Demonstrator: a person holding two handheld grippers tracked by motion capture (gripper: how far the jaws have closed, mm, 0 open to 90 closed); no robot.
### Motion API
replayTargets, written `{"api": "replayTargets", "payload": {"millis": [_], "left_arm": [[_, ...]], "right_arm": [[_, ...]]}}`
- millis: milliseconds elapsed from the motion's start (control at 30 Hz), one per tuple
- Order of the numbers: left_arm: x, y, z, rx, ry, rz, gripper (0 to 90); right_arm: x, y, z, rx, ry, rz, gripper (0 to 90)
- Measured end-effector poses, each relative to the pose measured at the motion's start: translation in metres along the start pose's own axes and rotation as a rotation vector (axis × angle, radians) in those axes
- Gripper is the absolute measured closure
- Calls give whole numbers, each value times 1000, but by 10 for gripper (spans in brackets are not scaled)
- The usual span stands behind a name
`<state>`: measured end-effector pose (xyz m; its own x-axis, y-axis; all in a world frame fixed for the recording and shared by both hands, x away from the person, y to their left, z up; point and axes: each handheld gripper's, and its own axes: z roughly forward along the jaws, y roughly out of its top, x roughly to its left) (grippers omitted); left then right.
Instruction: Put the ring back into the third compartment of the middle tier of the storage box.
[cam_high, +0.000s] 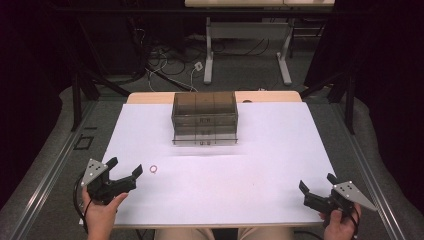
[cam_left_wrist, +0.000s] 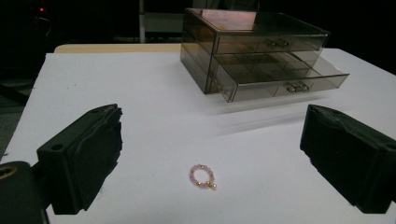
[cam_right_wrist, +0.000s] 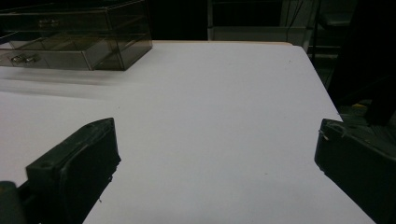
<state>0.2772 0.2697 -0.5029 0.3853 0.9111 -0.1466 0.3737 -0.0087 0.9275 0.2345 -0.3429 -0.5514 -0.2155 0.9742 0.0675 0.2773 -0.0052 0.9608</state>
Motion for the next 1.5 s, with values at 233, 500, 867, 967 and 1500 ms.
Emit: {"api": "replayTargets", "payload": {"millis": [233,500,867,967,1500], "left_arm": [[0,6,9,34,-2,-11,58],[2,12,16,65,17,10,124],[6,22,30,101,58,34,163],[7,23,32,110,56,35,176],[11,30,48,237,24,24,346]], "right_arm": [[0,0,0,5,5,-2,0],[0,-1,0,8,6,-4,0],[0,-1,0,13,5,10,0],[0,-1,1,4,7,10,0],[-1,-2,1,21,10,5,0]]}}
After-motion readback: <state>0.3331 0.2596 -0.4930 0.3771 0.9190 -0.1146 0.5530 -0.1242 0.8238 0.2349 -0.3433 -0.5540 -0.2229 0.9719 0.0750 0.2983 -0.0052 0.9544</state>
